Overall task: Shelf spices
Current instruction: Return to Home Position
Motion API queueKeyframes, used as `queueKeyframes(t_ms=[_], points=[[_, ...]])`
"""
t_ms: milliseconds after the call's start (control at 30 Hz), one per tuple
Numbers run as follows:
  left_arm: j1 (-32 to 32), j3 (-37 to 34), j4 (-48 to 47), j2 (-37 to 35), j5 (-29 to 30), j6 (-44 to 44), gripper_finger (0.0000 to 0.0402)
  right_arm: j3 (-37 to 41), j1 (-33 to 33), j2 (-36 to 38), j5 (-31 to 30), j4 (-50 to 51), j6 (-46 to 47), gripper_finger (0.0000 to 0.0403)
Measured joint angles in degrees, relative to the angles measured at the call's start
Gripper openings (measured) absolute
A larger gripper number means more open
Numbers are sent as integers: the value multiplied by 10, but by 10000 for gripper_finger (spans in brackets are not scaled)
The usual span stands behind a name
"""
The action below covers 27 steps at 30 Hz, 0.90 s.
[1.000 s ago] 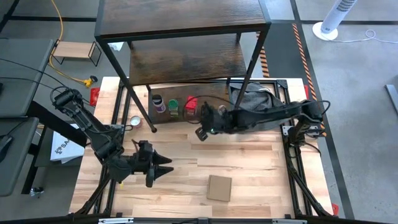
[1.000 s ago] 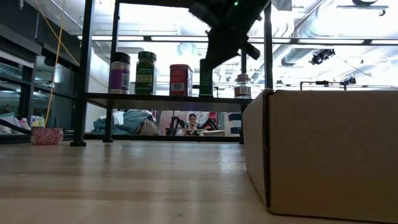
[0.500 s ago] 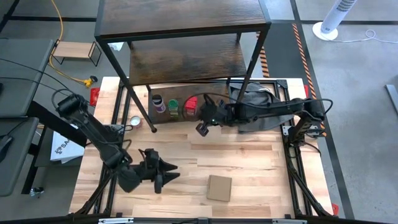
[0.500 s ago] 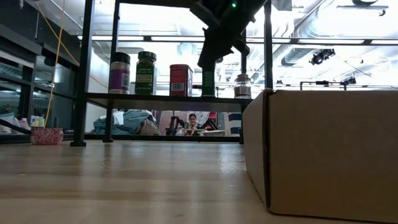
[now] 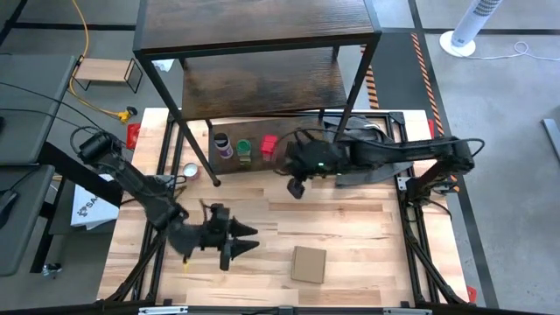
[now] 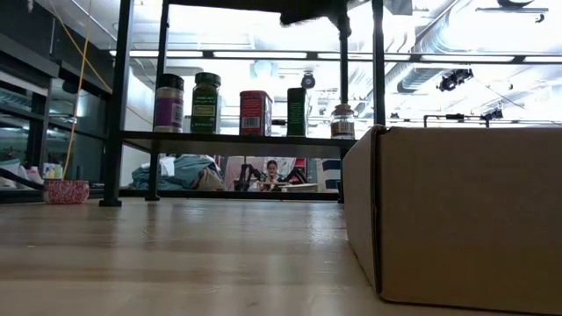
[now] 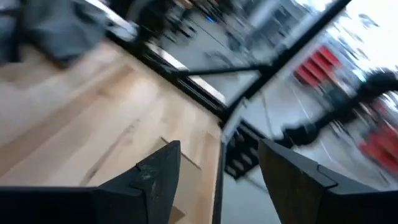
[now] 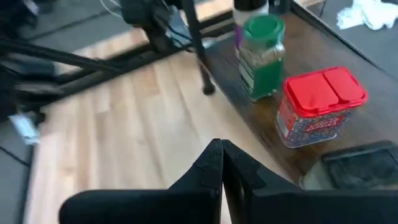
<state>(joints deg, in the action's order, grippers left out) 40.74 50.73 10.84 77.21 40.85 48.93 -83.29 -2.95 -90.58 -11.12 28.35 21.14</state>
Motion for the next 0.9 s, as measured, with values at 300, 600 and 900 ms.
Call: queueKeyframes(t_ms=[300, 600, 900], points=[[-178, -182, 327, -49, -319, -69, 168, 0, -96, 121, -149, 103, 138, 0], [-170, -362, 508, -109, -326, -60, 67, 3, -246, 140, -344, 270, 415, 0], [-192, -458, 506, -144, -357, -116, 3, 17, -271, 102, -352, 300, 533, 0]])
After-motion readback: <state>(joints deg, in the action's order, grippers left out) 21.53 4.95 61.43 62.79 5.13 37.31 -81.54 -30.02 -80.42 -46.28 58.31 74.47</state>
